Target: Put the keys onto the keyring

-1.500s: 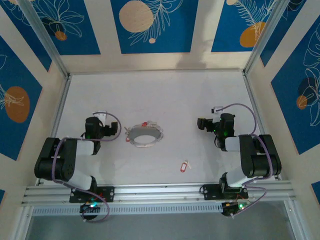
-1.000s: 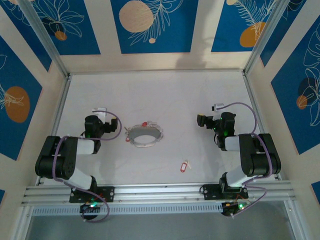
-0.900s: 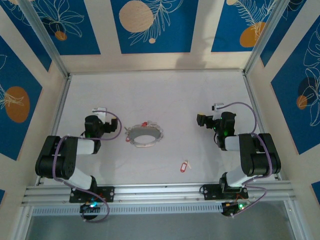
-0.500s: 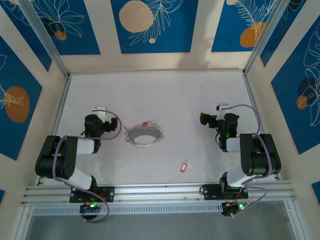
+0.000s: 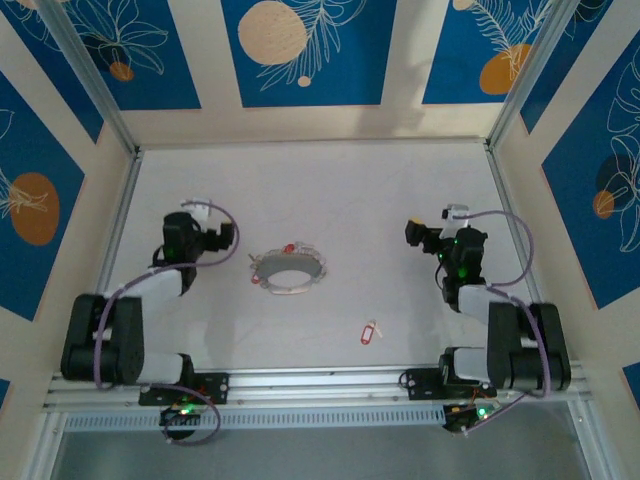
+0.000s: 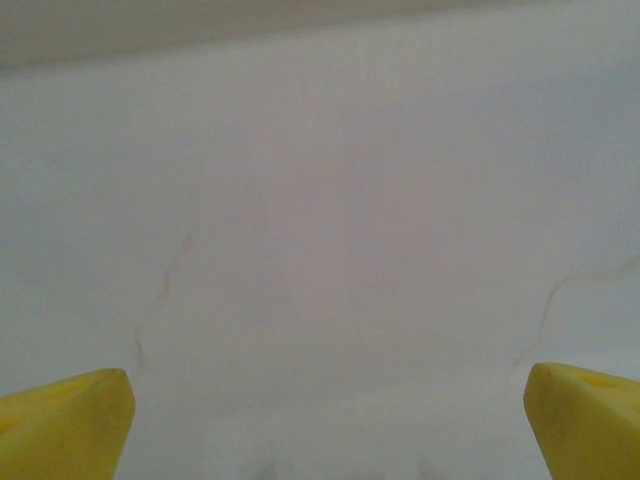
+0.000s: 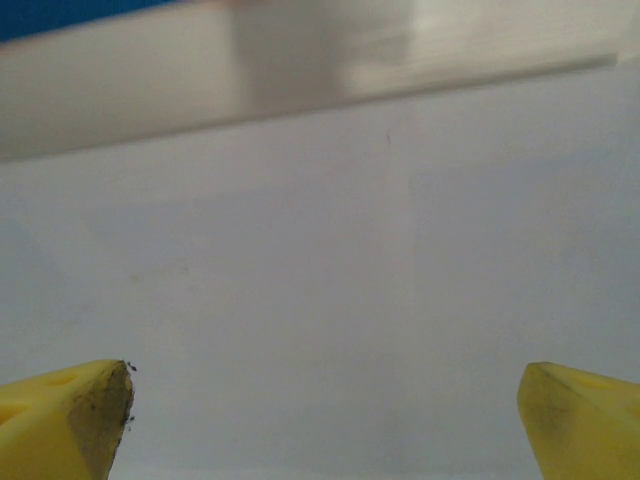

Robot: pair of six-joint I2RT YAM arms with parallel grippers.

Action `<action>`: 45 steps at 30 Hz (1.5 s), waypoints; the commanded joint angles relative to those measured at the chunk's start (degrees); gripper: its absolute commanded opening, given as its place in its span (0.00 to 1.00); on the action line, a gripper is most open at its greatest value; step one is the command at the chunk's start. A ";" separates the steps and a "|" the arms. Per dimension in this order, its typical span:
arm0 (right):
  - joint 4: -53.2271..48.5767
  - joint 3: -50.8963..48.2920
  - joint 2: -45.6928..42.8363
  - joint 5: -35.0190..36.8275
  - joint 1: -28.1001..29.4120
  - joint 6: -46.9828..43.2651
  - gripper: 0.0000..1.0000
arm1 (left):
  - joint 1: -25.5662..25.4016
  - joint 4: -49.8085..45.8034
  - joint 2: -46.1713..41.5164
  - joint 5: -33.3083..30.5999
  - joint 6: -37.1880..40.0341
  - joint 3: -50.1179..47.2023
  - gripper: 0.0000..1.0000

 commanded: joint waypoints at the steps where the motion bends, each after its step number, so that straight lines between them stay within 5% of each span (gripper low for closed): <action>1: -7.00 2.57 -6.07 -0.39 -0.07 10.29 0.99 | 0.01 -18.23 -9.99 4.72 1.80 7.49 1.00; 4: 0.49 -2.45 -9.03 -4.66 -2.78 29.25 0.99 | 0.01 -24.70 -15.40 6.45 1.55 10.83 1.00; 6: -7.82 1.56 -9.73 -11.94 -2.24 26.93 0.99 | 0.01 -27.10 -17.66 8.56 -0.21 12.19 1.00; 8: -20.17 5.94 -10.77 -10.37 1.78 21.63 0.99 | 0.04 -26.94 -17.68 9.88 -4.01 11.97 1.00; 12: -28.68 8.44 -11.78 -9.49 10.80 17.54 0.98 | 0.06 -24.53 -13.13 11.73 -9.86 10.84 1.00; 21: -48.72 22.38 6.18 -20.20 26.42 8.15 0.76 | -0.70 -29.91 -5.57 14.46 -7.34 12.93 1.00; 28: -57.86 34.12 21.08 -27.81 29.10 7.16 0.59 | -1.20 -37.43 -2.47 8.38 -3.92 18.20 1.00; 45: -63.79 43.75 35.69 -29.19 33.01 5.65 0.46 | -1.30 -36.66 -1.35 9.92 -3.46 17.81 1.00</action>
